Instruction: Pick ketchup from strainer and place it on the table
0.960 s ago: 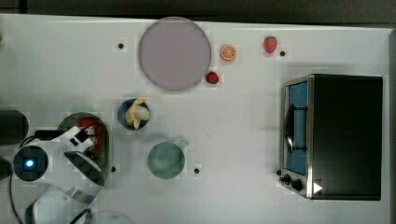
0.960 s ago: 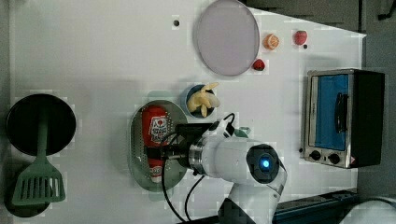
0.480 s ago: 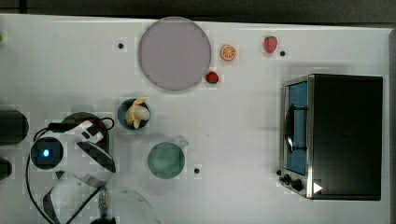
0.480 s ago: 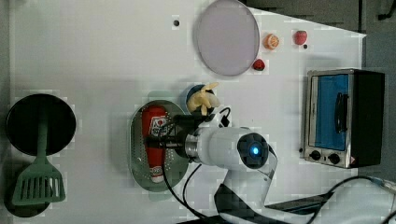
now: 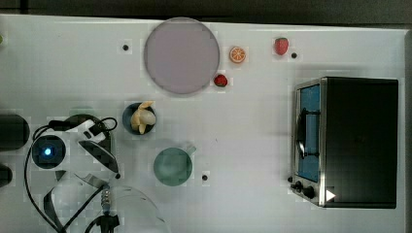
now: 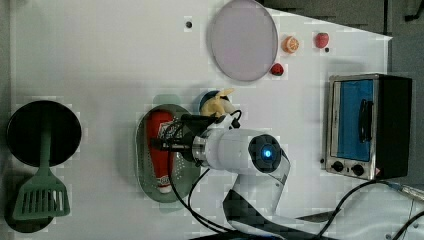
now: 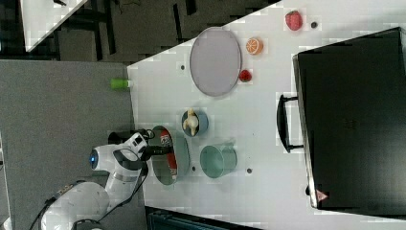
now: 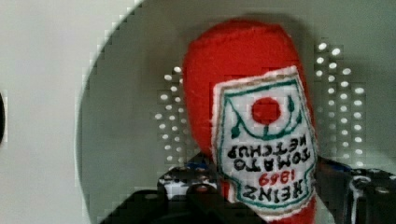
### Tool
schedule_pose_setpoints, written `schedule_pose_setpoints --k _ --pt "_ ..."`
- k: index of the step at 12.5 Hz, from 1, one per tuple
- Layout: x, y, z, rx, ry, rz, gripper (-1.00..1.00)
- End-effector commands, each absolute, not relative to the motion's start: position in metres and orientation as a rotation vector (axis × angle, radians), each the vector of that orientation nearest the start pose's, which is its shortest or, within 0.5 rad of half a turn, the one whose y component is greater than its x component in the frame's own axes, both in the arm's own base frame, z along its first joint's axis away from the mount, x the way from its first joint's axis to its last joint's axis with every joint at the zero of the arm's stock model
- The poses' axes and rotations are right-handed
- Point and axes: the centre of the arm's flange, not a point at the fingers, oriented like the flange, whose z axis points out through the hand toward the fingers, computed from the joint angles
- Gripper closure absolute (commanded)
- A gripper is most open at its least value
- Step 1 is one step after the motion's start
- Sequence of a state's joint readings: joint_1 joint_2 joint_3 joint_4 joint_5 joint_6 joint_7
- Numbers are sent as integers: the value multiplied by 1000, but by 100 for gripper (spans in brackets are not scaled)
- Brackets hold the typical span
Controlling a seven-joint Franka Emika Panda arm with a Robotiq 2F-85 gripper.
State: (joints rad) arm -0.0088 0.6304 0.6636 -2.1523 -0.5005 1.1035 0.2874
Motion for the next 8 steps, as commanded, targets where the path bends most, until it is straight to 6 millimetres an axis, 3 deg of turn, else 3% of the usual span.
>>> schedule_pose_setpoints --k 1,3,5,8 --pt "435 370 194 -3022 164 27 -16" --pt "436 372 228 -3055 204 15 -16" --pt "444 375 276 -3021 333 3 -16" --pt "470 362 348 -3013 467 -7 -16"
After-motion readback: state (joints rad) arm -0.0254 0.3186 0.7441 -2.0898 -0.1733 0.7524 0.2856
